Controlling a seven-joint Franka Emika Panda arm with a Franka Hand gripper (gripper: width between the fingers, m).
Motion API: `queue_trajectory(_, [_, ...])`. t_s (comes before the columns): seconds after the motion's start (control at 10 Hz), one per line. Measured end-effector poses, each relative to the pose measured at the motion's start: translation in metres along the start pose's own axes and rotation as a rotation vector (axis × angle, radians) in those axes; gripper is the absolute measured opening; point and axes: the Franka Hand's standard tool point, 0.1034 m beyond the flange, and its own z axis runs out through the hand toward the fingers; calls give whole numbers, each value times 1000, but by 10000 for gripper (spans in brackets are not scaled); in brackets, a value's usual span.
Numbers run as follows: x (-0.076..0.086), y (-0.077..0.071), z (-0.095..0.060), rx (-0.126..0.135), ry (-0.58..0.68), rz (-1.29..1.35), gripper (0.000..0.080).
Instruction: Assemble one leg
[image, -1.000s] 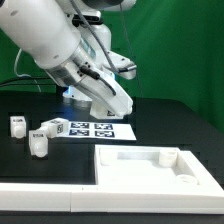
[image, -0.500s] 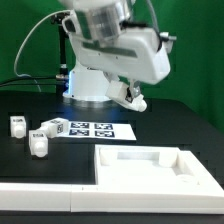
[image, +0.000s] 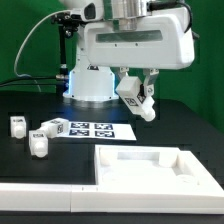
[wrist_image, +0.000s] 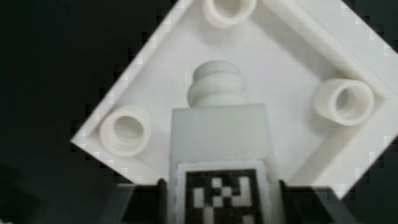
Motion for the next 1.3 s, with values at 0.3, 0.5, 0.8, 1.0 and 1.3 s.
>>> queue_trajectory(0.3, [5, -16, 8, -9, 172, -220, 284])
queue_trajectory(0.5, [-14, -42, 8, 35, 272, -317, 284])
queue_trajectory(0.8, [-25, -45, 15, 68, 305, -340, 284])
queue_trajectory(1.0, [-23, -42, 20, 37, 312, -487, 284])
queue_trajectory(1.3, [-9, -51, 25, 22, 376, -737, 284])
